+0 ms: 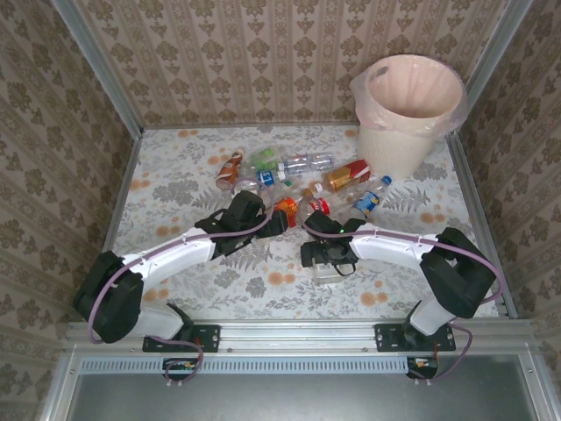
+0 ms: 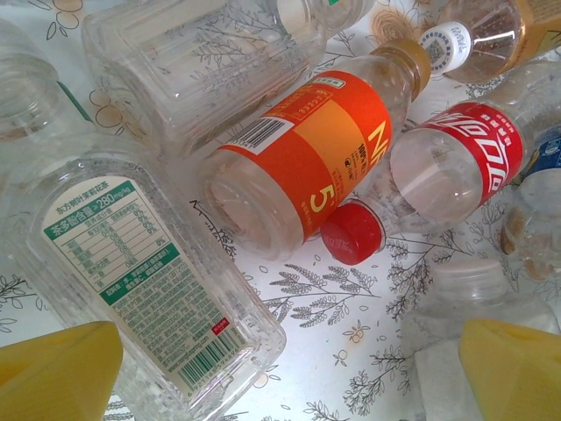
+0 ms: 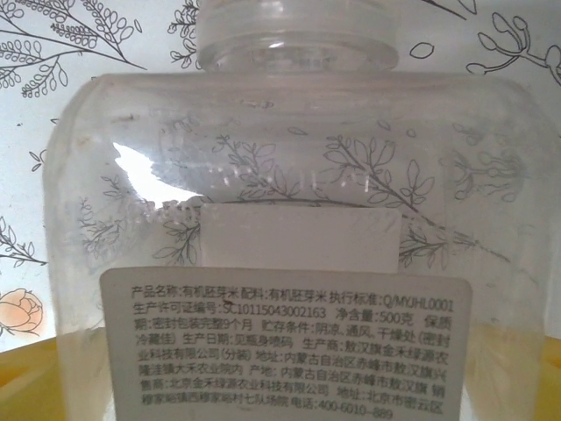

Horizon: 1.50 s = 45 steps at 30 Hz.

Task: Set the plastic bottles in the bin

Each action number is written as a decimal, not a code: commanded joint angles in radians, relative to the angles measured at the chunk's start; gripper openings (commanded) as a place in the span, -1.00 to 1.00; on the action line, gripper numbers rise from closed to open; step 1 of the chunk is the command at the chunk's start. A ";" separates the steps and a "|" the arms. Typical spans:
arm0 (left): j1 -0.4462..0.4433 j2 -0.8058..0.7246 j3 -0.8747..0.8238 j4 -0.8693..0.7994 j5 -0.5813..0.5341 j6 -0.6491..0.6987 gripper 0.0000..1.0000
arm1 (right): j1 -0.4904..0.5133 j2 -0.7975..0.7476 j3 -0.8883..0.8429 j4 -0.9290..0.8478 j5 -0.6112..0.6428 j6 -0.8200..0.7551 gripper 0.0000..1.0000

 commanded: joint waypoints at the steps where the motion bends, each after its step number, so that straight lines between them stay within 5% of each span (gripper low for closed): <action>1: 0.005 0.016 0.030 -0.020 0.001 -0.006 1.00 | -0.009 -0.017 -0.010 -0.011 0.018 0.008 0.88; 12: 0.004 0.007 0.037 -0.040 -0.023 -0.008 1.00 | -0.034 -0.190 0.015 -0.001 0.064 -0.109 0.58; 22: 0.004 -0.070 0.049 -0.058 -0.129 -0.019 1.00 | -0.264 -0.343 0.171 0.209 -0.045 -0.311 0.50; 34: 0.009 -0.132 0.000 -0.089 -0.214 -0.088 1.00 | -0.500 -0.116 0.617 0.295 0.022 -0.535 0.50; 45: 0.012 -0.165 -0.040 -0.115 -0.252 -0.157 1.00 | -0.718 0.129 0.980 0.242 0.050 -0.575 0.51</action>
